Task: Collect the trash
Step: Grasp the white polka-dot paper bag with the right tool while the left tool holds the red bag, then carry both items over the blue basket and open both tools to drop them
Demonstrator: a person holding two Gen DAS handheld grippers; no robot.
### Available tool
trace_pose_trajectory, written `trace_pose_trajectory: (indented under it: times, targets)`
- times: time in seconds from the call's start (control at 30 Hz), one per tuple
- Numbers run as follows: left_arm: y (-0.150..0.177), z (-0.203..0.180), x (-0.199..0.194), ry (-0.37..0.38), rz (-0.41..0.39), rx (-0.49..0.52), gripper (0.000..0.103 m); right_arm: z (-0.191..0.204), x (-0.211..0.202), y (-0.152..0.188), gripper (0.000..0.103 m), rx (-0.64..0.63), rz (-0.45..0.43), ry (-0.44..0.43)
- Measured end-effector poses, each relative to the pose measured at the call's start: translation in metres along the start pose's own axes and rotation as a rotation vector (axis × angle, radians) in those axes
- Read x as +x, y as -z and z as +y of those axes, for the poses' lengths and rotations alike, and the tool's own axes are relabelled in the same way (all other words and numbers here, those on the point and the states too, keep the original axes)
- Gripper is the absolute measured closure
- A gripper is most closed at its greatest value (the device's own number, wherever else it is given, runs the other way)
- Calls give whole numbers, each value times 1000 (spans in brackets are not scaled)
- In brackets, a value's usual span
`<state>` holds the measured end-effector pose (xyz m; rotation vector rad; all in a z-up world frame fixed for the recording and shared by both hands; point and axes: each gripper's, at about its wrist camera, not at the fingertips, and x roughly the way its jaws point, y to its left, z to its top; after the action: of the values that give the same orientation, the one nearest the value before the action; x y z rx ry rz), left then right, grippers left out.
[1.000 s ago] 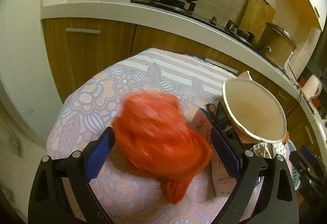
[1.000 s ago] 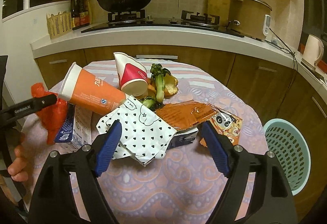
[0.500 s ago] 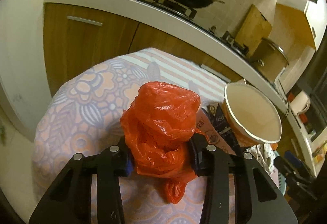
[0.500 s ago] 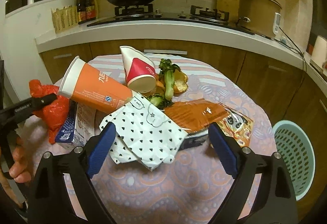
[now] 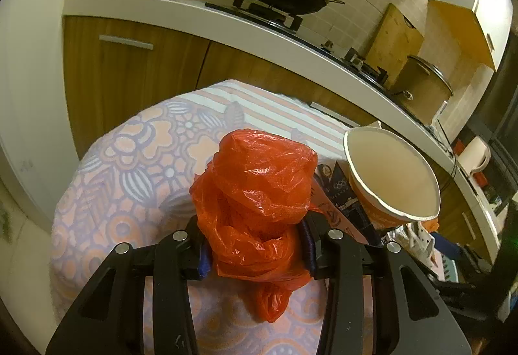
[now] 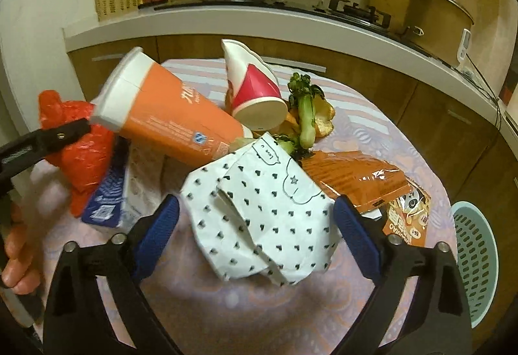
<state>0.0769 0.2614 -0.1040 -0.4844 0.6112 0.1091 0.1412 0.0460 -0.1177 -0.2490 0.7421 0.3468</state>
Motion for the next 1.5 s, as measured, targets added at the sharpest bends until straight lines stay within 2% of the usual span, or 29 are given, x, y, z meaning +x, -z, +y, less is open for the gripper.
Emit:
trace_pose_trajectory:
  times: [0.1,0.17,0.2,0.27,0.3,0.37,0.43,0.57,0.7,0.83,0.97,1.03,1.17,1.43,1.5]
  targets:
    - [0,2,1,8,4,-7,63,-6,-3,-1,34,36,-9,-50]
    - [-1,2,2,9,5,-8,63,-11,-6,-2,49,57,-18,-44]
    - [-1,2,1,8,4,-7,63,-14,-7,-3,52,70,-21,-45]
    - [-1,1,1,4,2,-1,63,-22,-9,-3,74,105,-21,-39]
    - [-1,0,0,0,0,2,63,-25,-9,-4,76,115,-22,-35]
    - [-1,-4,-3,-14,-17,16,63,-31,-13,-4,86,128,-27,-42]
    - [-1,-11,-10,-41,-41,50,64,-36,-20,-4,88,134,-44,-34]
    - [-6,-29,-34,-27,-93,89,64,-50,-38,-4,94,153,-87,-27]
    - [-12,-50,-60,-20,-156,119,64,-65,-53,-5,94,184,-113,-31]
    - [-18,-84,-83,30,-202,172,64,-82,-79,-6,94,214,-175,-11]
    - [-18,-121,-84,99,-188,219,64,-99,-101,-6,94,230,-216,24]
    - [-14,-140,-81,95,-183,257,64,-112,-111,-3,94,252,-230,43]
    - [-8,-179,-70,153,-147,318,64,-135,-125,2,95,283,-247,73]
    - [10,-261,-43,261,-75,433,64,-207,-151,27,95,387,-272,153]
    - [18,-285,-35,295,-49,460,64,-228,-152,37,95,427,-267,148]
